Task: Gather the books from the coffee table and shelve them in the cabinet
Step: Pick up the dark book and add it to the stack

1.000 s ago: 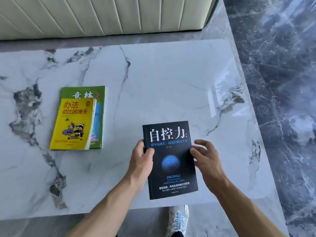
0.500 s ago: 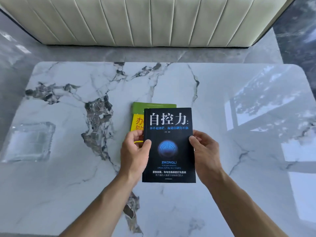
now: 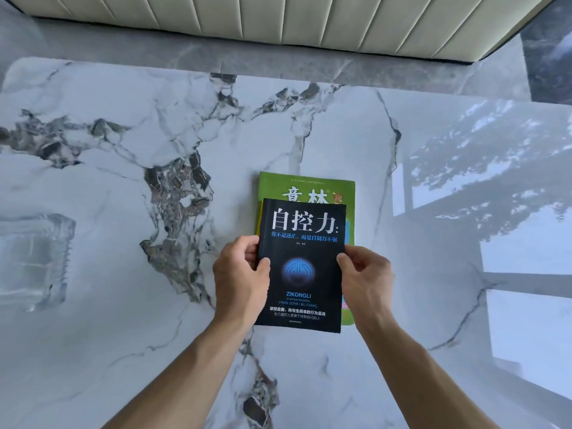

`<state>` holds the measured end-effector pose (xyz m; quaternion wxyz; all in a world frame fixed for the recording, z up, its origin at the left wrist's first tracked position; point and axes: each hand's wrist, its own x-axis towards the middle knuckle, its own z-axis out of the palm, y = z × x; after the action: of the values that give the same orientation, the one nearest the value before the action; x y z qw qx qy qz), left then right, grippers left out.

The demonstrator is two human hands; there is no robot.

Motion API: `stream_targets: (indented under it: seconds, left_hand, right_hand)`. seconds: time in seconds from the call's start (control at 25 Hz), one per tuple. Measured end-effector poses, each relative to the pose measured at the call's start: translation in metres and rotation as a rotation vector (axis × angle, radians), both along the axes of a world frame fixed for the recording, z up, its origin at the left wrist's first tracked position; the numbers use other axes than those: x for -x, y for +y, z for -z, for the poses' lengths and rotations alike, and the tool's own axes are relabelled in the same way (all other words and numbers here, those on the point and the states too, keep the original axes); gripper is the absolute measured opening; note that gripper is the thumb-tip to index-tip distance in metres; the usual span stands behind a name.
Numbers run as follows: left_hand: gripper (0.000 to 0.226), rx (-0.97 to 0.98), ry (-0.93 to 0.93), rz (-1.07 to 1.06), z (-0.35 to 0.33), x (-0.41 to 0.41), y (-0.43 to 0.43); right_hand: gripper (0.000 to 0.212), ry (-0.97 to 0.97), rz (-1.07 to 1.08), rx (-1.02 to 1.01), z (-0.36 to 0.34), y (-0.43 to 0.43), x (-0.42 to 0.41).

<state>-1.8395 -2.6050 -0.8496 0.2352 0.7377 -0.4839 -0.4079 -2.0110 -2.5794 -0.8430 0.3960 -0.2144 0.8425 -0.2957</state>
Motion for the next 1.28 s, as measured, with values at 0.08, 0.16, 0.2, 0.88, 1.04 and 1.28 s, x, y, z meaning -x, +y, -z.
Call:
stream_targets:
  seconds: [0.08, 0.16, 0.2, 0.88, 1.04, 1.28]
  left_hand:
    - [0.033, -0.002, -0.053, 0.020, 0.003, -0.001, -0.002]
    - [0.035, 0.003, -0.111, 0.037, 0.003, -0.002, -0.005]
    - [0.036, -0.008, -0.131, 0.046, 0.003, -0.002, -0.007]
    - [0.046, -0.472, 0.631, -0.086, 0.011, -0.010, -0.015]
    - [0.049, -0.405, 0.724, -0.039, 0.013, -0.008, -0.011]
    - [0.053, -0.221, 0.814, 0.056, -0.027, -0.024, -0.035]
  right_hand:
    - [0.020, 0.042, -0.052, 0.005, 0.002, -0.006, 0.002]
    - [0.018, 0.127, -0.174, -0.010, 0.001, -0.012, 0.005]
    - [0.016, 0.174, -0.232, -0.019, 0.001, -0.014, 0.008]
    - [0.032, 0.103, -0.271, -0.211, 0.004, -0.010, 0.029]
    - [0.048, 0.106, -0.399, -0.240, 0.009, -0.007, 0.033]
    - [0.070, -0.431, -0.222, -0.035, -0.021, -0.024, 0.032]
